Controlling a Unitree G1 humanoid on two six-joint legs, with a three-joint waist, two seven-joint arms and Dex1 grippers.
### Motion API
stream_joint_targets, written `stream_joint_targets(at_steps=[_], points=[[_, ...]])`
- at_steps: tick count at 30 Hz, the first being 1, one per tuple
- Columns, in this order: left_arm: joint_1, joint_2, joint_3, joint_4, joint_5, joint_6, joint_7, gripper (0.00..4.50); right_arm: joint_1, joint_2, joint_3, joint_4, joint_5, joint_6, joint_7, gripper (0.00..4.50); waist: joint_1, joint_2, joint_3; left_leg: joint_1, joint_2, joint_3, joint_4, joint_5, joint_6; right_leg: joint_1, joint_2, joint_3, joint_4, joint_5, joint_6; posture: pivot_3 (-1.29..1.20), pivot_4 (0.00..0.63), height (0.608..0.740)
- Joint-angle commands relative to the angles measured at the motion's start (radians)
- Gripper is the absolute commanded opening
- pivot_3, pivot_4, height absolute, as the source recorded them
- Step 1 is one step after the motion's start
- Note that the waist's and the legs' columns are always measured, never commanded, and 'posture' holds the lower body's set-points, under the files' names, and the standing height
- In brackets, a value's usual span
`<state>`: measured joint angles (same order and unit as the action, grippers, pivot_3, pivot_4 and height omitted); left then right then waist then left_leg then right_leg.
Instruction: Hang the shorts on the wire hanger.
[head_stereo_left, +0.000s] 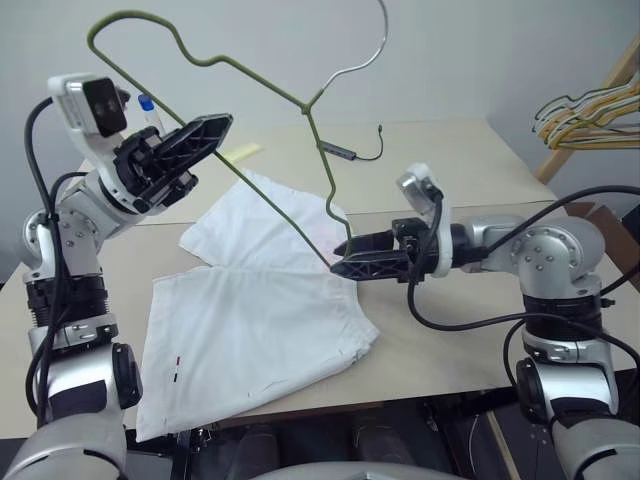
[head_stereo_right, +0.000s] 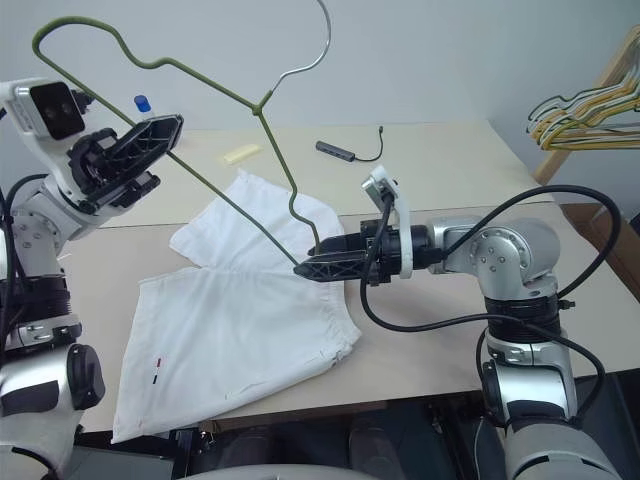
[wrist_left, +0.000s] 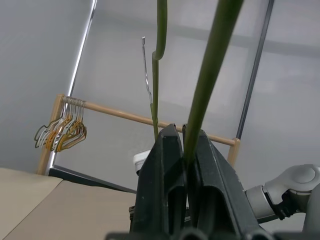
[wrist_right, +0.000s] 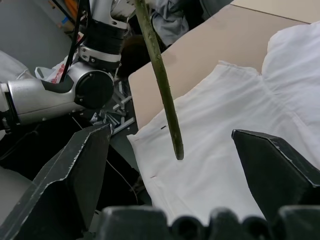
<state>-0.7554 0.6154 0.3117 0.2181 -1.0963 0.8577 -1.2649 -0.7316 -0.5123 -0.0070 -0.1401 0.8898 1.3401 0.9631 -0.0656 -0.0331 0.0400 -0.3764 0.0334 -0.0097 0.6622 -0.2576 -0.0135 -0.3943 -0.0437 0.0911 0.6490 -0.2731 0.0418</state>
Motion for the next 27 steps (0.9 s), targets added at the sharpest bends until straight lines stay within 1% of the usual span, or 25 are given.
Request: stream_joint_targets(at_steps=[1,5,8,9,10,17,18,19,20,22,25,26,27], points=[[-0.022,-0.006,0.011,-0.023,0.002,-0.012,-0.006,0.00,-0.026,-0.002,0.005,-0.035,0.028,-0.001,-0.006,4.48,-0.001,0.000,0.000,0.000,0.000,0.000,0.000,0.000,0.000,0.000,0.000,0.000,0.000,0.000,0.000,-0.02,0.000,0.740],[-0.020,-0.020,0.003,-0.021,0.014,-0.019,-0.004,0.00,-0.027,0.002,0.002,-0.036,0.035,-0.004,-0.011,4.48,-0.003,0.000,0.000,0.000,0.000,0.000,0.000,0.000,0.000,0.000,0.000,0.000,0.000,0.000,0.000,-0.02,0.000,0.740],[-0.013,-0.029,0.003,-0.023,0.019,-0.018,-0.003,0.00,-0.030,0.007,-0.004,-0.039,0.032,-0.009,-0.023,3.92,-0.005,0.000,0.000,0.000,0.000,0.000,0.000,0.000,0.000,0.000,0.000,0.000,0.000,0.000,0.000,-0.02,0.000,0.740],[-0.010,-0.032,0.004,-0.023,0.020,-0.016,-0.003,0.00,-0.032,0.008,-0.006,-0.036,0.031,-0.009,-0.028,3.65,-0.005,0.000,0.000,0.000,0.000,0.000,0.000,0.000,0.000,0.000,0.000,0.000,0.000,0.000,0.000,-0.02,0.000,0.740],[-0.007,-0.034,0.004,-0.023,0.020,-0.014,-0.004,0.00,-0.034,0.008,-0.007,-0.034,0.030,-0.009,-0.032,3.21,-0.005,0.000,0.000,0.000,0.000,0.000,0.000,0.000,0.000,-0.001,0.000,0.000,0.000,0.000,0.000,-0.03,0.000,0.740],[-0.007,-0.052,0.000,-0.012,0.044,-0.032,-0.010,0.00,-0.037,-0.005,-0.004,-0.037,0.024,-0.015,-0.038,0.84,-0.005,0.000,0.000,0.000,0.000,0.000,0.000,0.000,0.000,-0.001,0.000,0.000,0.000,0.000,0.000,-0.03,0.000,0.740],[-0.003,-0.055,-0.004,-0.016,0.055,-0.043,-0.012,0.00,-0.037,-0.004,-0.006,-0.036,0.024,-0.014,-0.040,0.54,-0.005,0.000,0.000,-0.001,0.000,0.000,0.000,0.000,0.000,-0.001,0.000,0.000,0.000,0.000,0.000,-0.04,0.000,0.740],[0.010,-0.067,-0.010,-0.033,0.087,-0.091,-0.007,0.00,-0.036,-0.004,-0.007,-0.036,0.025,-0.014,-0.041,0.15,-0.005,0.000,0.000,-0.001,0.000,0.000,0.000,0.000,0.000,-0.001,0.000,0.000,0.000,0.000,0.000,-0.04,0.000,0.740],[0.022,-0.072,-0.023,-0.047,0.113,-0.117,-0.004,0.00,-0.034,-0.004,-0.006,-0.038,0.024,-0.016,-0.043,0.03,-0.005,0.000,0.000,-0.001,0.000,0.000,0.000,0.000,0.000,-0.001,0.000,0.000,0.000,0.000,0.000,-0.04,0.000,0.740],[0.041,-0.076,-0.045,-0.067,0.141,-0.137,-0.006,0.00,-0.030,-0.004,-0.005,-0.042,0.027,-0.018,-0.050,0.03,-0.005,0.000,0.000,-0.001,0.000,0.000,0.000,0.000,0.000,-0.001,0.000,0.000,0.000,0.000,0.000,-0.04,0.000,0.740],[0.057,-0.080,-0.062,-0.075,0.137,-0.111,-0.006,0.88,-0.022,0.000,-0.012,-0.045,0.038,-0.017,-0.069,0.00,-0.005,0.000,0.000,-0.001,0.000,0.000,0.000,0.000,0.000,-0.001,0.000,0.001,0.000,0.001,0.000,-0.04,0.000,0.740],[0.061,-0.081,-0.066,-0.076,0.141,-0.108,-0.003,1.07,-0.019,0.001,-0.016,-0.048,0.043,-0.016,-0.074,0.00,-0.005,0.000,0.000,0.000,0.000,0.000,0.000,0.000,0.000,-0.001,0.000,0.001,0.000,0.001,0.000,-0.04,0.000,0.740],[0.064,-0.078,-0.072,-0.074,0.150,-0.107,0.000,1.43,-0.015,0.003,-0.021,-0.051,0.047,-0.018,-0.080,0.00,-0.005,0.000,0.000,0.000,0.000,0.000,0.000,0.000,0.000,-0.001,0.000,0.001,0.000,0.001,0.000,-0.05,0.000,0.740]])
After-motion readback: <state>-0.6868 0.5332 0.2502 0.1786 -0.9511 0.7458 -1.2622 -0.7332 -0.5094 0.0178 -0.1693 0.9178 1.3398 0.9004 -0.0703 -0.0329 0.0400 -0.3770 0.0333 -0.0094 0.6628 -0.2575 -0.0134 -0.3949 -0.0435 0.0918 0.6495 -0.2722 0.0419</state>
